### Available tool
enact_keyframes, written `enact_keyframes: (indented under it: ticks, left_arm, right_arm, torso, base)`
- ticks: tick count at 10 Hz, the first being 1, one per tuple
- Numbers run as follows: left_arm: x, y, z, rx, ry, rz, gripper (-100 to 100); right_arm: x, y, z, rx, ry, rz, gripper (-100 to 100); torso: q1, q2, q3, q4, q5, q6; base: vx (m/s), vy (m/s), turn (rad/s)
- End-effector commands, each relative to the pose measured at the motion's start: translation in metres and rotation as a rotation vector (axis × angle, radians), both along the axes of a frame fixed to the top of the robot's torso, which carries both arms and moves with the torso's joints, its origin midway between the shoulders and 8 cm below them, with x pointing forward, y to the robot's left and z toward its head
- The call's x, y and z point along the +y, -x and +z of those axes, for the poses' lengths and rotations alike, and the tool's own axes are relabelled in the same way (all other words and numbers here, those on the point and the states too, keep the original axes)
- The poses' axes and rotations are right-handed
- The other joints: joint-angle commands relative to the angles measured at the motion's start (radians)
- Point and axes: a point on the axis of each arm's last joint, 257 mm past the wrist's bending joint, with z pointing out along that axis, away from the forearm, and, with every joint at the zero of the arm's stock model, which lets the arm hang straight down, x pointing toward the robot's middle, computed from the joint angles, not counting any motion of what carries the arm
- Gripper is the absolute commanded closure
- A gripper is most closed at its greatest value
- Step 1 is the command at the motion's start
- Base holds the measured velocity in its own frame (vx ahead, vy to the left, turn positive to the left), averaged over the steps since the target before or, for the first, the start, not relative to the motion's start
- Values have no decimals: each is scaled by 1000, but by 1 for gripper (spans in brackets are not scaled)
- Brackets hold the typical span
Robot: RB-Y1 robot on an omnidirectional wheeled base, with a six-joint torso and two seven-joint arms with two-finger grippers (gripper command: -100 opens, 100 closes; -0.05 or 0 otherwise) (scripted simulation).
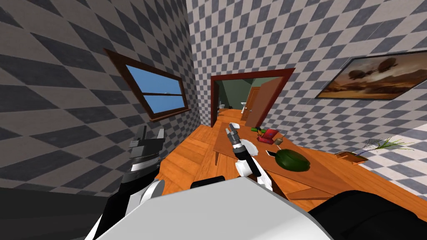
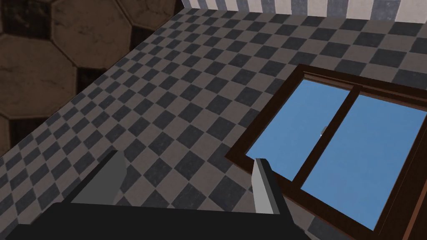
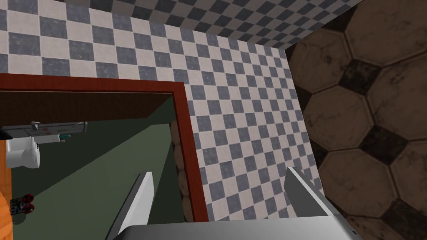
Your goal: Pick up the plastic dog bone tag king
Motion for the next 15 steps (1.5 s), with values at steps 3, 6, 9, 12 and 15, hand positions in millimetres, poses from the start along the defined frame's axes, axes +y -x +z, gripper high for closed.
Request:
enact_keyframes:
  ticks: [3, 6, 9, 12, 15]
  left_arm:
    - [0, 0, 0, 0, 0, 0, 0]
    - [0, 0, 0, 0, 0, 0, 0]
    - [0, 0, 0, 0, 0, 0, 0]
    - [-2, 0, 0, -2, 6, -5, 0]
    - [-2, 0, 0, -2, 6, -5, 0]
  right_arm:
    - [25, -11, -32, 78, 110, 66, -100]
    - [42, -16, -62, 142, 200, 111, -100]
    - [53, -18, -98, 215, 298, 151, -100]
    - [58, -15, -140, 297, 401, 184, -100]
    - [58, -15, -140, 297, 401, 184, -100]
  torso:
    - [2, 2, 1, 1, 1, 1]
    - [0, 1, 1, 0, 0, 1]
    - [3, 2, 1, 0, 1, 1]
    - [2, 2, 2, 1, -1, -4]
    - [3, 2, 1, 1, 0, -4]
  base:
    - [-135, 162, 351]
    - [-109, 151, 330]
    - [-93, 178, 414]
    - [6, 10, 161]
    - [19, -10, 62]
